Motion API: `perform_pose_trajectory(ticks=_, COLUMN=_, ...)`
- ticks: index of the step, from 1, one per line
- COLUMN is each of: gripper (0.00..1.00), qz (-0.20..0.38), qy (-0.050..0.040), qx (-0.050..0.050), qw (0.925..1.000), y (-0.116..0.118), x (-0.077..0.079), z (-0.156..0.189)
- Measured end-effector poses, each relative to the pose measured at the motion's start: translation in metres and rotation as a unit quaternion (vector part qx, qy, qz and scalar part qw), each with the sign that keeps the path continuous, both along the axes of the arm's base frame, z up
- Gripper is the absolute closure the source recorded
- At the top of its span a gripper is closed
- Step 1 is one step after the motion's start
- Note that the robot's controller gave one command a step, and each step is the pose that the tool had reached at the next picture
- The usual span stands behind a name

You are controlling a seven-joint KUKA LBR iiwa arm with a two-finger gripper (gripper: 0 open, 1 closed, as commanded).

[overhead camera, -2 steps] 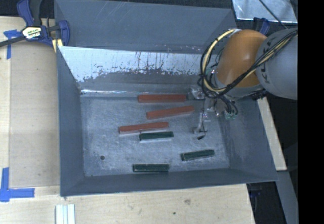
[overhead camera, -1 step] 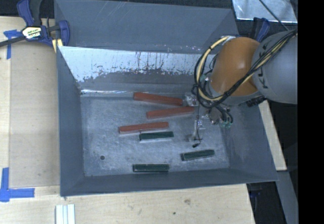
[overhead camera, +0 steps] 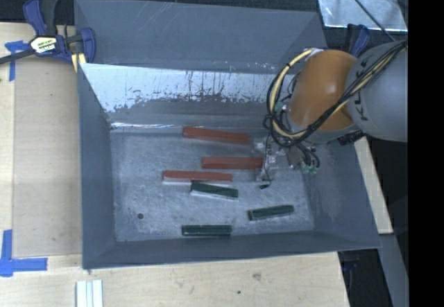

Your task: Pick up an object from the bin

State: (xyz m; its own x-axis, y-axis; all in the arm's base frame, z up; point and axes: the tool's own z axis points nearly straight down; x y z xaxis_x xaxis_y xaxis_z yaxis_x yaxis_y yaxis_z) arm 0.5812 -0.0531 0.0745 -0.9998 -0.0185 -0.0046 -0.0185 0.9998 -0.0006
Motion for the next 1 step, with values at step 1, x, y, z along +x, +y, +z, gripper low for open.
perform_pose_trajectory(ticks=1, gripper=1.00, qz=0.076, qy=-0.0036, qx=-0.001, qw=0.9971, y=-0.0035, x=-0.0142, z=0.1498)
